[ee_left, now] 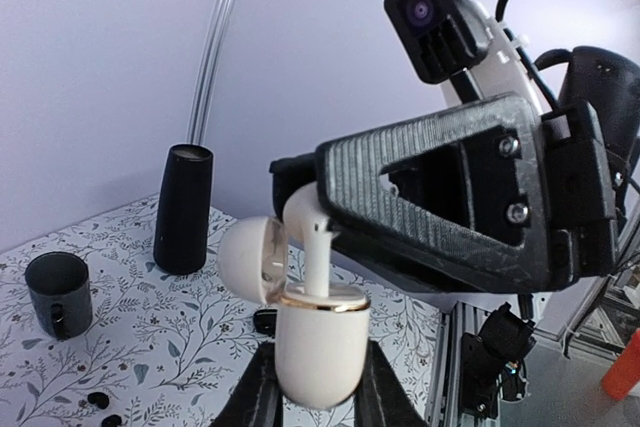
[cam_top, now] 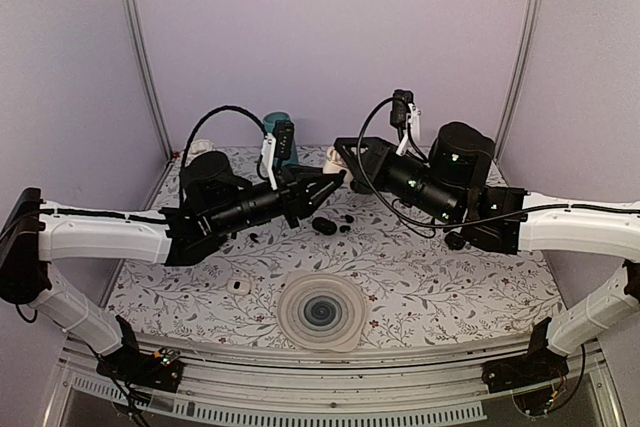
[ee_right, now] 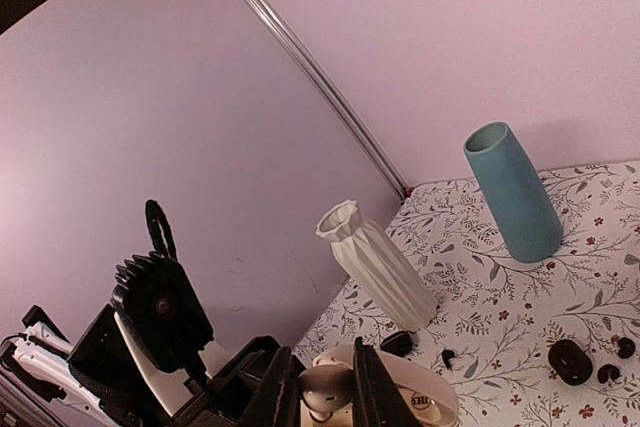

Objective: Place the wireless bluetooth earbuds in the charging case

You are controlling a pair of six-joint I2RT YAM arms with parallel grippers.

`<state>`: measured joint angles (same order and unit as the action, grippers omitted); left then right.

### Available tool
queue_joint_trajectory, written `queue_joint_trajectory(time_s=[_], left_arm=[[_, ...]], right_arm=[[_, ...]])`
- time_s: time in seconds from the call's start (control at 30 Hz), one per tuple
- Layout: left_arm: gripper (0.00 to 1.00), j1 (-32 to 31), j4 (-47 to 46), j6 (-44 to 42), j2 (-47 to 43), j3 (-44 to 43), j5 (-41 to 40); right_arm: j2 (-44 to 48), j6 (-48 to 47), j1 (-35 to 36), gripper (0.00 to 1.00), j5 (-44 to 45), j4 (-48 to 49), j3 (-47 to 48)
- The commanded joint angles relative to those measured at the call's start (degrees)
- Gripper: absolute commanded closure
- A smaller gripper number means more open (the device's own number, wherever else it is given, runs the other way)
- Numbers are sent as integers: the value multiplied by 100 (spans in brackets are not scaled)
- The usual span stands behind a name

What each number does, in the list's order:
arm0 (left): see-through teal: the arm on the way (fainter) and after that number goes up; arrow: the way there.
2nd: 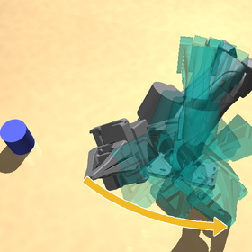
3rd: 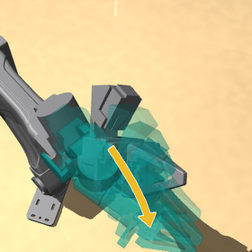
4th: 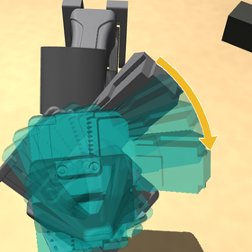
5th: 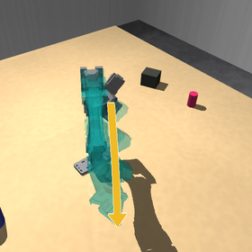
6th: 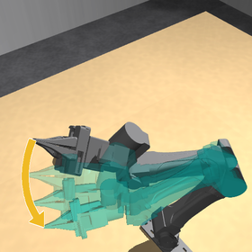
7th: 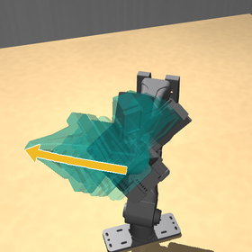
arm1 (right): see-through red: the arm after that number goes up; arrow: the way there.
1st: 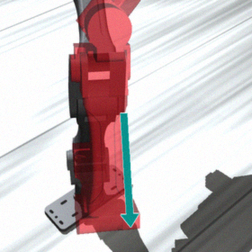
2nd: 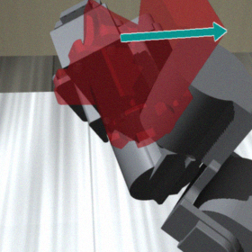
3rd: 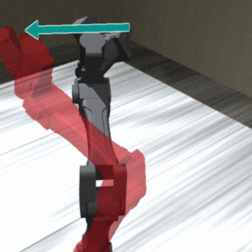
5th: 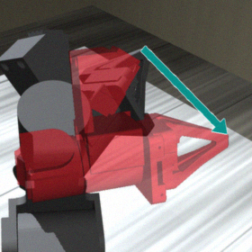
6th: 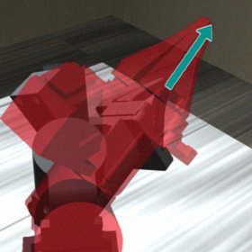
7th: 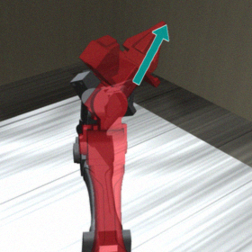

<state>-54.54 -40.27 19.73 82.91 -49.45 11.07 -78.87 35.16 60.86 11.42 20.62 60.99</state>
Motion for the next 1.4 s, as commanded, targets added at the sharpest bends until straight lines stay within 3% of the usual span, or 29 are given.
queue_joint_trajectory(time_s=[0.0, 0.9, 1.13, 1.37], left_arm=[[100, -21, -351, -83, -256, -153, -211], [100, -21, -332, -138, -341, -112, -251], [100, 1, -312, -110, -332, -51, -177], [100, 123, -409, 38, -448, 132, 27]], right_arm=[[-150, -53, 127, 83, -228, -347, -98], [-255, -38, 207, 82, -325, -509, -45], [-105, 0, 206, 66, -338, -647, 4], [212, 0, 84, 58, -270, -1055, 105]])
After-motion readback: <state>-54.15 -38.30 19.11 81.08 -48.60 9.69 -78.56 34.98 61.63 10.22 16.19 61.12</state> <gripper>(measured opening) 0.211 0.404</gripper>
